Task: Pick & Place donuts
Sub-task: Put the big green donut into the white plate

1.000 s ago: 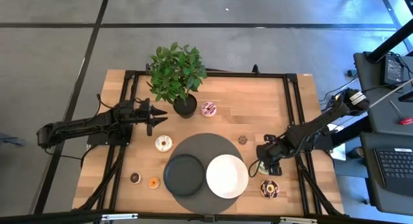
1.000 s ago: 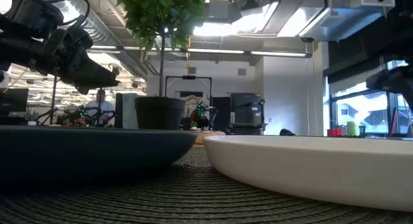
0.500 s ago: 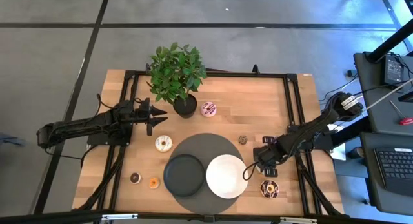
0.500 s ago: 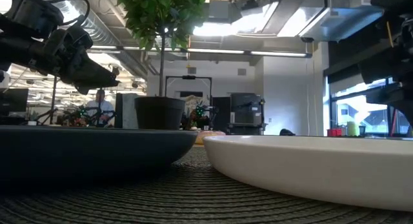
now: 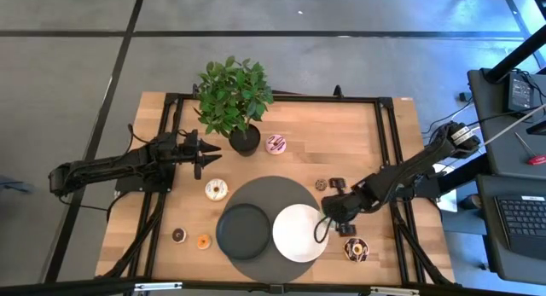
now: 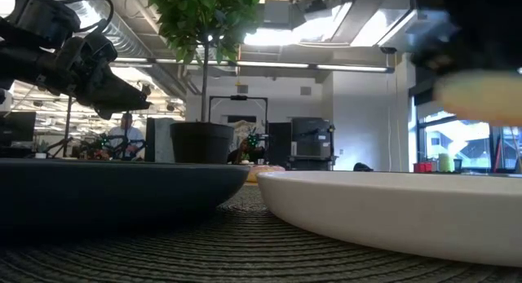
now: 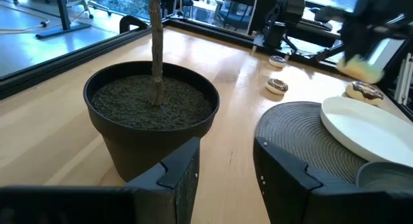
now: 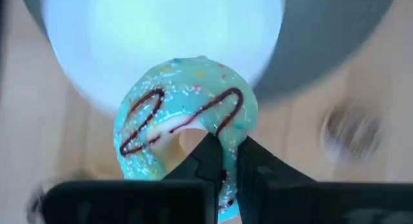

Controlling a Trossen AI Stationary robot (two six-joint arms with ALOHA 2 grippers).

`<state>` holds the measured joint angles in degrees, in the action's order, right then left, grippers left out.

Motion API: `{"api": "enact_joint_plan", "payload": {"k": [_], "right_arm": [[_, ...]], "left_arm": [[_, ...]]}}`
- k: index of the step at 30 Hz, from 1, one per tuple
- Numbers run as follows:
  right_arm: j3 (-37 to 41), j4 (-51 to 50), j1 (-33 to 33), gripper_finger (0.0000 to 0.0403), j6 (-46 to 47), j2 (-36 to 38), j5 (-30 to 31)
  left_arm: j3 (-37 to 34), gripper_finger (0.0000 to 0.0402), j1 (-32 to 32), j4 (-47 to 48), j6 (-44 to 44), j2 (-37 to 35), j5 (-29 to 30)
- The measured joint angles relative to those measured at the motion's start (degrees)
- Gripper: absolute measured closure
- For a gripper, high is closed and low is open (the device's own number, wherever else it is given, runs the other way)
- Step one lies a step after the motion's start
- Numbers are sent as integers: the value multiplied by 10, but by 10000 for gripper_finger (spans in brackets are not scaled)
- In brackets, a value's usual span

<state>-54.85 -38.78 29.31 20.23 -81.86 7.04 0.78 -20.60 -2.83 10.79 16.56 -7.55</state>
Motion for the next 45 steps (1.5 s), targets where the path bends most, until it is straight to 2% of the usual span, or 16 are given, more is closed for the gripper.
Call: {"api": "enact_joint_plan", "payload": {"k": [6,15,18,27,38,45], "right_arm": [[-30,97,-36,358,-70,-56,14],[-89,99,-89,355,-72,-177,-80],[-103,89,-92,355,-73,-197,-86],[-106,89,-92,343,-103,-211,-84],[-106,87,-93,261,-116,-211,-74],[-106,84,-93,236,-115,-211,-60]], "left_arm": [[0,261,0,0,0,0,0],[0,260,0,0,0,0,0],[0,260,0,0,0,0,0],[0,261,0,0,0,0,0],[0,261,0,0,0,0,0],[0,260,0,0,0,0,0]]}}
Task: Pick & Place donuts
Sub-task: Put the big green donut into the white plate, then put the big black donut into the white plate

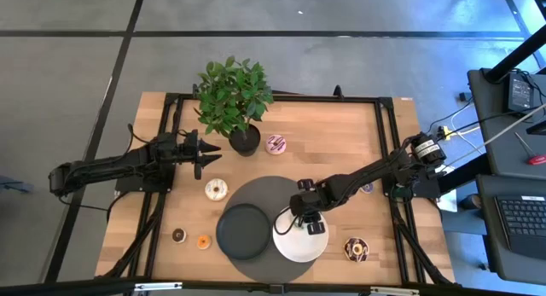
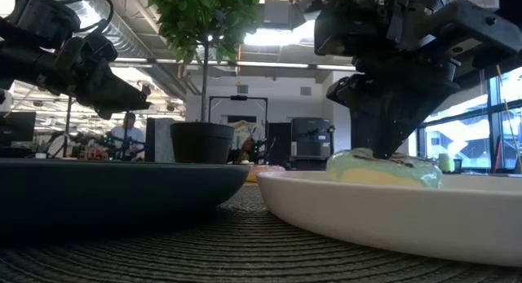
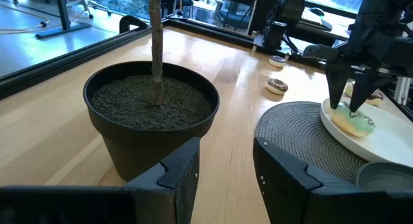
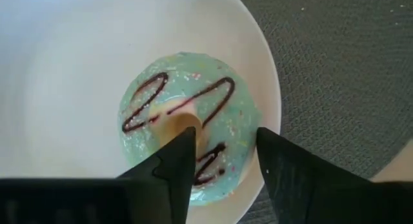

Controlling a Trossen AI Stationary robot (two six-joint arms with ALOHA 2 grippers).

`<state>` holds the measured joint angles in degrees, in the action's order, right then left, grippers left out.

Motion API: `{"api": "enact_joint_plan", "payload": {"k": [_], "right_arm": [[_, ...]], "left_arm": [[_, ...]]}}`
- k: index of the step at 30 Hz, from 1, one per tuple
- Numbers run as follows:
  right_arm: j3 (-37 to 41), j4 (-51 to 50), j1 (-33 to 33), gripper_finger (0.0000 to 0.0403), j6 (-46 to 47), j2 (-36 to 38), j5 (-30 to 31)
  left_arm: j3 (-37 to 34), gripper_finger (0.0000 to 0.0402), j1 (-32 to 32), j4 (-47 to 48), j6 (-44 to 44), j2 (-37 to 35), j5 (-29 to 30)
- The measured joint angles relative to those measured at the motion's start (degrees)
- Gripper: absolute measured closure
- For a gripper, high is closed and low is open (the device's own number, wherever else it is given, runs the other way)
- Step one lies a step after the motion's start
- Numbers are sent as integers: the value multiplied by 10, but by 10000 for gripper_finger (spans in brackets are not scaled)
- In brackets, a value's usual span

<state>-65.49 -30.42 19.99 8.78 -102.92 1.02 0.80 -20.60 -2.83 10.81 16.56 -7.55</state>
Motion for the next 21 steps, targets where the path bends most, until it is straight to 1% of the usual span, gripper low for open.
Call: {"api": "enact_joint_plan", "payload": {"k": [3,6,9,11,13,14,17,19,21], "right_arm": [[-3,-20,0,233,15,10,0],[-19,-72,1,232,35,34,4],[-26,-152,25,232,82,79,6],[-26,-202,58,232,132,113,4],[-17,-230,97,232,196,151,6],[-9,-228,119,232,226,167,11],[22,-209,190,232,278,202,25],[43,-199,236,232,326,210,45],[62,-199,272,232,373,206,51]], "left_arm": [[0,261,0,0,0,0,0],[0,260,0,0,0,0,0],[0,261,0,0,0,0,0],[0,260,0,2,0,0,0],[0,261,0,0,0,2,0],[0,261,0,1,0,2,0],[0,260,0,0,0,3,0],[0,261,0,0,0,3,0],[0,260,0,1,0,3,0]]}}
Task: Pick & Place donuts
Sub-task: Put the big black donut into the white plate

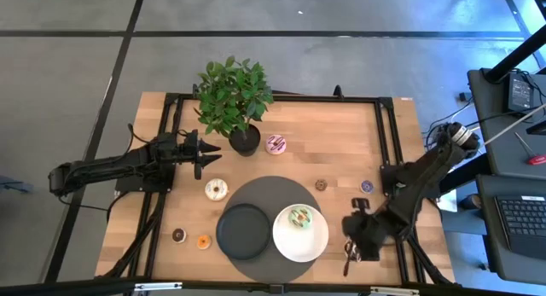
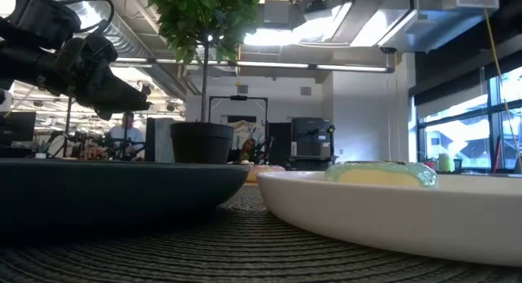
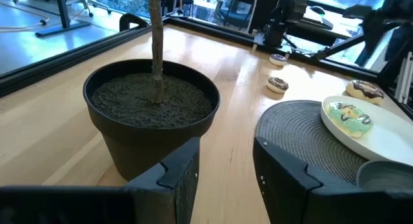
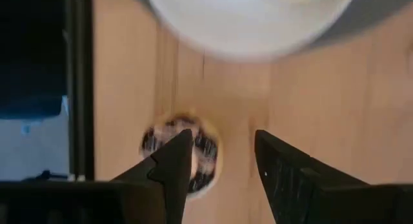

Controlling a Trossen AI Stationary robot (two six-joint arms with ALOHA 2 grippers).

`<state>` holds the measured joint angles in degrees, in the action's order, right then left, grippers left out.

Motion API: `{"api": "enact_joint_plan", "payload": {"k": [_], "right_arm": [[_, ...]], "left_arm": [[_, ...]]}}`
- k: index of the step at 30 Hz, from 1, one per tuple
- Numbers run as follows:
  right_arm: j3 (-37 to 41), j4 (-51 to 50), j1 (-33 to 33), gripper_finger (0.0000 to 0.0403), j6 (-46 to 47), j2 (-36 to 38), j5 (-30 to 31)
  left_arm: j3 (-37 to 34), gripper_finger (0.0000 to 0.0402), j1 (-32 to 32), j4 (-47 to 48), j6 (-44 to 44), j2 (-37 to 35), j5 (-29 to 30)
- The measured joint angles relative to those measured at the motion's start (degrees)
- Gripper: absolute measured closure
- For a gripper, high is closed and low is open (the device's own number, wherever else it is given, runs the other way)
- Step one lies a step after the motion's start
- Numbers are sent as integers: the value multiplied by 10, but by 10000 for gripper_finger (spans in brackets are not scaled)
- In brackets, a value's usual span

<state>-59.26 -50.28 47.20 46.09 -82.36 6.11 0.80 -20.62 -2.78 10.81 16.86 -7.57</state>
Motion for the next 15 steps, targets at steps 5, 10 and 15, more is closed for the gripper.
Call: {"api": "enact_joint_plan", "payload": {"k": [5,10,15], "right_arm": [[40,59,42,232,47,-33,3],[47,78,54,232,44,-76,-9],[47,73,57,232,42,-117,-18]], "left_arm": [[0,260,0,0,1,0,0],[0,260,0,-1,7,0,0],[0,260,0,-1,7,0,0]]}}
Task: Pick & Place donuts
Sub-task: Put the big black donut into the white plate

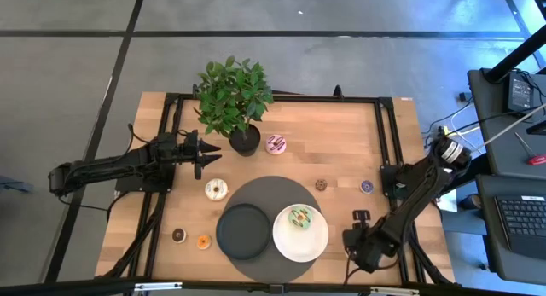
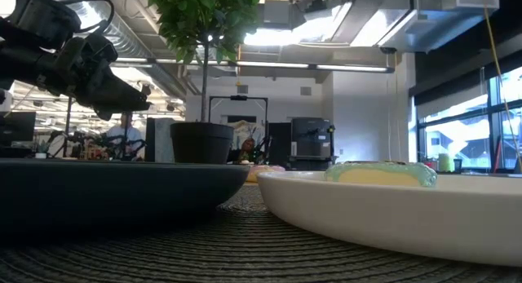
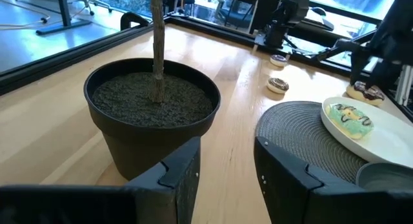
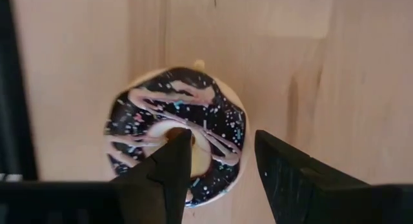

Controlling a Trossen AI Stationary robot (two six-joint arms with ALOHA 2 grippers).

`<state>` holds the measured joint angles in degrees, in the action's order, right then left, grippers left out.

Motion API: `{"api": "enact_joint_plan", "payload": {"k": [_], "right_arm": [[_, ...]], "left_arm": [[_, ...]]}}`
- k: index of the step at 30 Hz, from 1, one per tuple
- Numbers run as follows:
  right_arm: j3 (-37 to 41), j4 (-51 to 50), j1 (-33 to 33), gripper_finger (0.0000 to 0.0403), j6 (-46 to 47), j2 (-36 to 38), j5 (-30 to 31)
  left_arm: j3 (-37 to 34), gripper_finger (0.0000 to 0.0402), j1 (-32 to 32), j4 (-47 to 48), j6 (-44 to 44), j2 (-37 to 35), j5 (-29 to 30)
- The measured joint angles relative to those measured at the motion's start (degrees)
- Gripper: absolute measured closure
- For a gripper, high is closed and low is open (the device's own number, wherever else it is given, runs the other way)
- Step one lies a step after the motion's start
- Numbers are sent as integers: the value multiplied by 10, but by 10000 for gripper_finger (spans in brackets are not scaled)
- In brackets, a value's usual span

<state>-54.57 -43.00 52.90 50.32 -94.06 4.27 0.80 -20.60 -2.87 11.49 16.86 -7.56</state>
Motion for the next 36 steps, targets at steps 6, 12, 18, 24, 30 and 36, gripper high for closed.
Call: {"api": "enact_joint_plan", "payload": {"k": [6,12,18,24,30,36], "right_arm": [[0,1,0,241,2,-28,-33],[0,-2,-4,308,-1,-15,-46],[-37,-27,-41,378,-64,18,-27],[-99,-17,-126,373,-198,12,-2],[-150,6,-207,343,-302,-46,-3],[-200,9,-230,339,-331,-103,-15]], "left_arm": [[0,260,0,0,-1,0,0],[0,260,0,1,0,0,0],[0,260,0,0,0,0,0],[0,260,0,0,-1,0,0],[0,261,0,-1,-1,0,0],[0,261,0,0,-3,0,0]]}}
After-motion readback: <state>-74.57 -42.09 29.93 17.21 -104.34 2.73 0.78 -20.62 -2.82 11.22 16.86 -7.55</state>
